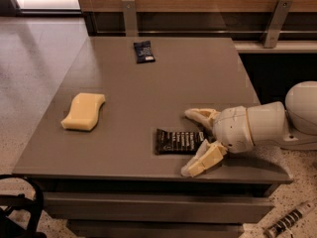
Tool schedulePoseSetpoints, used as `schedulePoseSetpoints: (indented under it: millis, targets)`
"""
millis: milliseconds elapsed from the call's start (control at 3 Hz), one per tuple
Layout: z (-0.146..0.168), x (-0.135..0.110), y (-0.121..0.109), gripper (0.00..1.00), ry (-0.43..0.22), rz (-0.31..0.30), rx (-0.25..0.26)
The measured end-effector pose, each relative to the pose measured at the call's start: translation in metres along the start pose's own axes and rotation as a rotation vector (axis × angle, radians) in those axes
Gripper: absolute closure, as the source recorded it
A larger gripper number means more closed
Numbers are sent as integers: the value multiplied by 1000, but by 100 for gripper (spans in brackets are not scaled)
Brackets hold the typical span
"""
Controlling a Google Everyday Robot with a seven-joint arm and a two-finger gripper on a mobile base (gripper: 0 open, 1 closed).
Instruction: Move rxbar chocolate near rxbar blueberry
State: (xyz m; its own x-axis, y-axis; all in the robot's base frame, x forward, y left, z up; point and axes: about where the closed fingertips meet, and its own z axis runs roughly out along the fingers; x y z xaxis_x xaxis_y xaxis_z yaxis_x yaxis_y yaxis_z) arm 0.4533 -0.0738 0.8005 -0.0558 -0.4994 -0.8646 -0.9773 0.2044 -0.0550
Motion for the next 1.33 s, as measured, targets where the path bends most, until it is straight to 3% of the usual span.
schedulePoseSetpoints:
  millis: [667, 1000, 1333]
  targets:
    - [-4, -7, 0, 92, 0, 0, 0]
    - [-4, -8, 0, 100, 0, 0, 0]
    - [-4, -8, 0, 100, 0, 0, 0]
